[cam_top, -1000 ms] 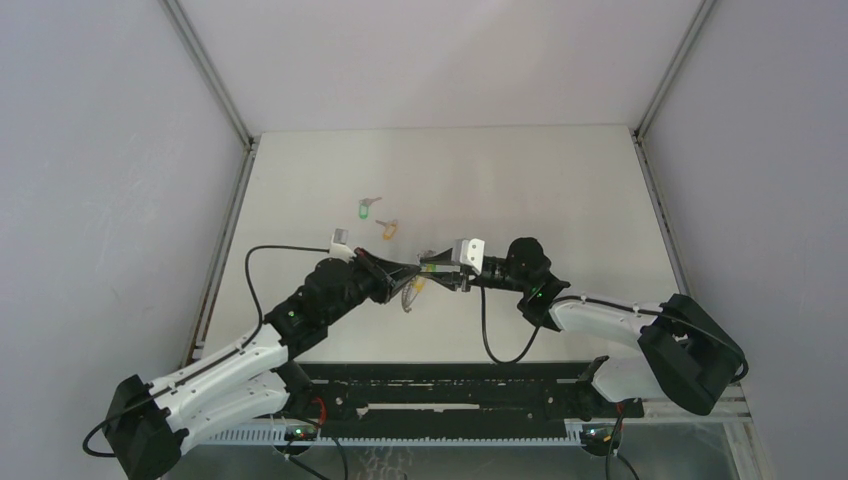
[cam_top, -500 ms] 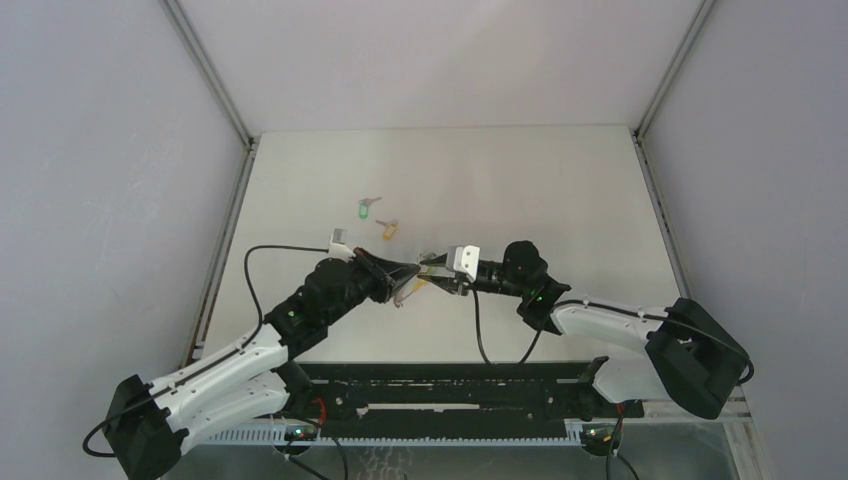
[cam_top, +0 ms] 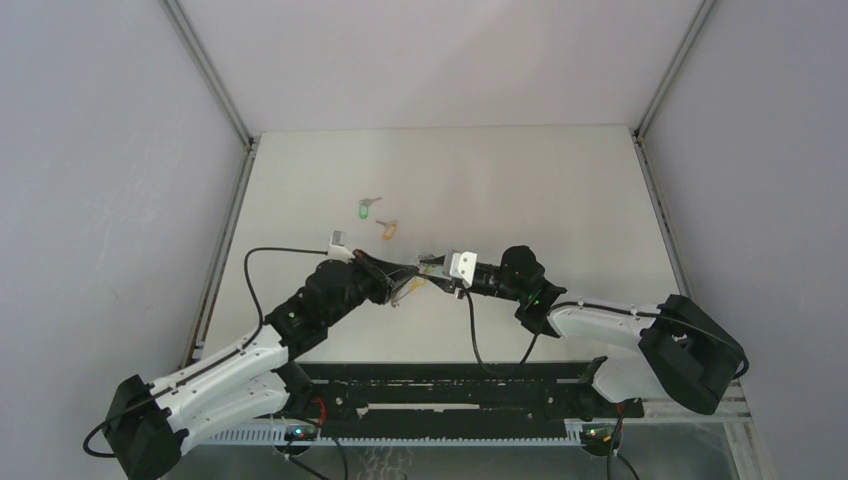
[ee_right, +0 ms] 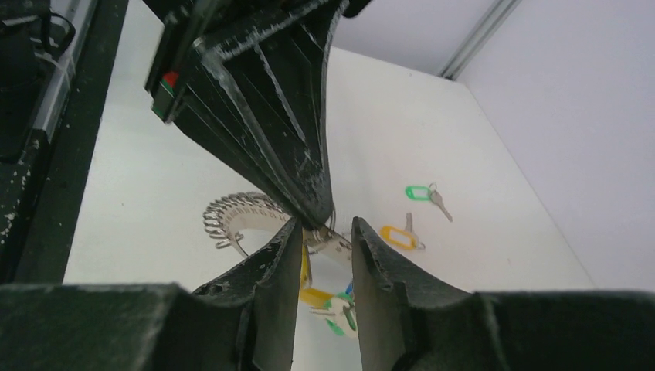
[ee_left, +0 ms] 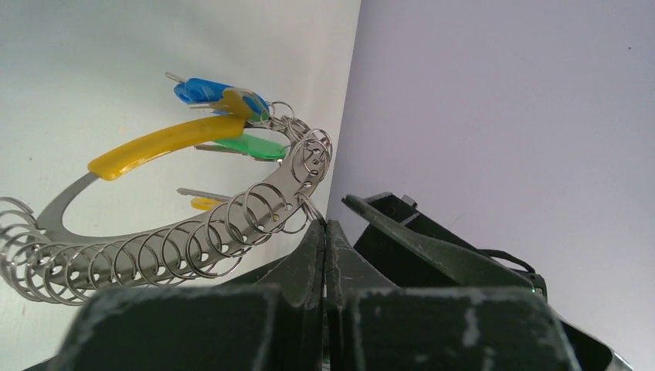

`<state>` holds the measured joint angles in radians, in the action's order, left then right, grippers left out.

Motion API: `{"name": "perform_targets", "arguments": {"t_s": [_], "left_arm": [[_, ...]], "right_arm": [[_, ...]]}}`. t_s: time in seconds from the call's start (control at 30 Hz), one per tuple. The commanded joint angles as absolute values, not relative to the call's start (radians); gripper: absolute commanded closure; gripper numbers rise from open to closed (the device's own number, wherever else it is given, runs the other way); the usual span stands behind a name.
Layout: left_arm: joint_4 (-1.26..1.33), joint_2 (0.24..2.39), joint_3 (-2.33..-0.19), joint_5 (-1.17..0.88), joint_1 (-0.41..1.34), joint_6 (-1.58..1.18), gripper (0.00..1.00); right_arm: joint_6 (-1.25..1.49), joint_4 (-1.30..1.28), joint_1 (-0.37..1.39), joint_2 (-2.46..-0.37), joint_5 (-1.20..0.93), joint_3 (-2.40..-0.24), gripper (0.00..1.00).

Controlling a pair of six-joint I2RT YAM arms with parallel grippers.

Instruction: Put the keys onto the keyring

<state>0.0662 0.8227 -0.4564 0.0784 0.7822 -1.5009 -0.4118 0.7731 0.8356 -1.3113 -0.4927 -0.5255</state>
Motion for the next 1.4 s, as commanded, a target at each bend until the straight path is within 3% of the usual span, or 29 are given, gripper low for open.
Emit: {"name": "perform_targets", "arguments": {"t_s": [0.0, 0.73, 1.37], "left_arm": [[0.124, 0.797, -0.440, 0.075, 0.786, -1.506, 1.00], [-0.002, 0.831, -0.564, 0.006, 0.779, -1.329, 1.00], [0.012, 0.870, -0.606, -0.064, 0.780, -1.271, 1.00]], "right_arm": [[-0.432, 0.808, 0.805, -1.278, -0.488, -0.504, 0.69], [-0.843, 0.444, 0.785, -1.213, -0.631, -0.592, 0.55], [-0.958, 0.193, 0.793, -1.331, -0.729, -0.750, 0.55]]}}
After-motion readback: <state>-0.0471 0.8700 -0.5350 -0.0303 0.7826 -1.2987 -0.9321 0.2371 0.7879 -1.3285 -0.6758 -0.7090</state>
